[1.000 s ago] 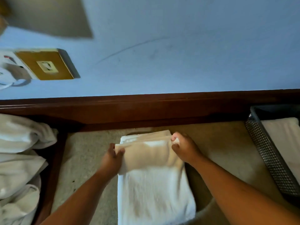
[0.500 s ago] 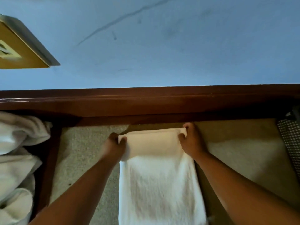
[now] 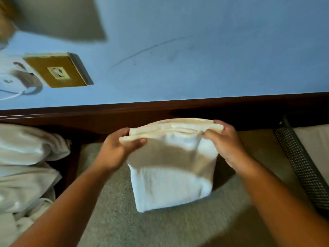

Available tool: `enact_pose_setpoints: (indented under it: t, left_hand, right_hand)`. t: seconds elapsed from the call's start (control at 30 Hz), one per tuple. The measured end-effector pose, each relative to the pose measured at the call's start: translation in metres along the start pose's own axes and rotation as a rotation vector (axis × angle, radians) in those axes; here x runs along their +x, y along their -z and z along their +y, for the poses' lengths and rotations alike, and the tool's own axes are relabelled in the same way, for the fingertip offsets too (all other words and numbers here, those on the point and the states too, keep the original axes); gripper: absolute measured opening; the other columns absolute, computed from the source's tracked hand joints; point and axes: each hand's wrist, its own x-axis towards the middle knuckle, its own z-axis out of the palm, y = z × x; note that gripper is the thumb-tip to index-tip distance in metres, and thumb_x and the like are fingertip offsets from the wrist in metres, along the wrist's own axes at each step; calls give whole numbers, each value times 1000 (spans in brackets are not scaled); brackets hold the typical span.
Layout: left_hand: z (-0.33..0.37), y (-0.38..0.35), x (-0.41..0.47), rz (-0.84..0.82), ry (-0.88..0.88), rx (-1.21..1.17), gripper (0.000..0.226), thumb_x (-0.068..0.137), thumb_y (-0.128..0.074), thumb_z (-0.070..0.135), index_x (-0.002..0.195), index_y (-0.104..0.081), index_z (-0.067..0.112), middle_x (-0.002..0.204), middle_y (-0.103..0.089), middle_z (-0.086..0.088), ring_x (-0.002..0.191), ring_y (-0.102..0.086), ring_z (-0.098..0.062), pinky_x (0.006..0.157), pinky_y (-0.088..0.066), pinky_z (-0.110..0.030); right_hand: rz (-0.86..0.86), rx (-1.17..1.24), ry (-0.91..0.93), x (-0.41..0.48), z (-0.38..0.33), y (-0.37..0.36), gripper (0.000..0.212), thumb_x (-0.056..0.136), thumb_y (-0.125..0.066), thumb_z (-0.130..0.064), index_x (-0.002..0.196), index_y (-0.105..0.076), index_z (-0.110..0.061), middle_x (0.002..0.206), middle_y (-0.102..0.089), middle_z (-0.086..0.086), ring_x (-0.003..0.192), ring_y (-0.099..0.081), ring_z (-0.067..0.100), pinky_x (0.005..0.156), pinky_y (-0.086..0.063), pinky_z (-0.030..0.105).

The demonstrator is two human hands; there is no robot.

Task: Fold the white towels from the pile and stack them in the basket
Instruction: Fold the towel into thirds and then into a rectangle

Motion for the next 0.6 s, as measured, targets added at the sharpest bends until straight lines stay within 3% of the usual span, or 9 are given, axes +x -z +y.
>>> enact_pose_setpoints:
  t: [0.1, 0.2, 0.3, 0.37, 0.43, 0.5, 0.53, 0.6]
  left_hand:
    - [33, 15, -63, -81, -324, 161, 33, 77, -86, 24, 105, -70, 19, 100, -72, -5, 86, -69, -18, 71, -54, -25]
    - [19, 25, -110, -68, -649, 412, 33, 80, -81, 31, 107, -69, 17, 106, -63, -1, 96, -64, -20, 78, -50, -23]
    - [-46, 20, -146, -47, -690, 536, 29, 81, -75, 27, 108, -68, 16, 115, -56, 1, 107, -61, -16, 85, -50, -30]
    - [-115, 15, -168, -46, -551, 672, 40, 75, -79, 19, 111, -64, 28, 122, -50, 5, 103, -61, -14, 83, -53, -38]
    - [-185, 13, -190, -142, -283, 801, 58, 72, -80, 22, 115, -50, 48, 133, -42, 8, 101, -62, -15, 84, -55, -41]
    - [-227, 14, -210, -218, -19, 727, 65, 78, -78, 26, 115, -39, 62, 136, -40, 7, 102, -65, -11, 84, -56, -28]
    - [-236, 11, -216, -199, 67, 660, 63, 82, -79, 25, 117, -40, 61, 135, -42, 6, 98, -67, -7, 78, -55, -20]
    - [-237, 0, -217, -23, 175, 558, 52, 85, -79, 29, 123, -45, 44, 131, -48, 3, 87, -67, -4, 69, -53, -19]
  right_hand:
    - [-103, -142, 318, -64, -29, 37, 30, 78, -71, 3, 89, -67, -25, 82, -70, -7, 71, -64, 5, 58, -47, 20]
    - [-87, -403, 612, -116, -18, 58, 22, 75, -72, -7, 91, -64, -19, 88, -60, -11, 77, -59, 12, 62, -45, 22]
    - [-108, -572, 698, -160, 46, 52, 23, 73, -66, -21, 95, -59, -21, 100, -51, -12, 83, -56, 10, 63, -48, 21]
    - [-149, -716, 562, -186, 112, 38, 32, 72, -66, -17, 101, -57, -27, 110, -44, -16, 91, -56, 10, 72, -52, 24]
    - [-271, -811, 274, -208, 177, 22, 36, 76, -64, -13, 108, -59, -27, 116, -39, -15, 102, -56, 14, 87, -49, 26]
    - [-300, -693, -16, -223, 217, 5, 39, 77, -64, -12, 114, -60, -23, 119, -46, -6, 110, -58, 23, 95, -45, 28]
    - [-243, -551, -159, -228, 226, -4, 38, 77, -66, -15, 114, -59, -22, 118, -53, -1, 110, -60, 26, 93, -46, 30]
    - [-54, -309, -360, -229, 227, -18, 30, 85, -69, -16, 113, -58, -15, 110, -63, 7, 102, -63, 26, 81, -45, 28]
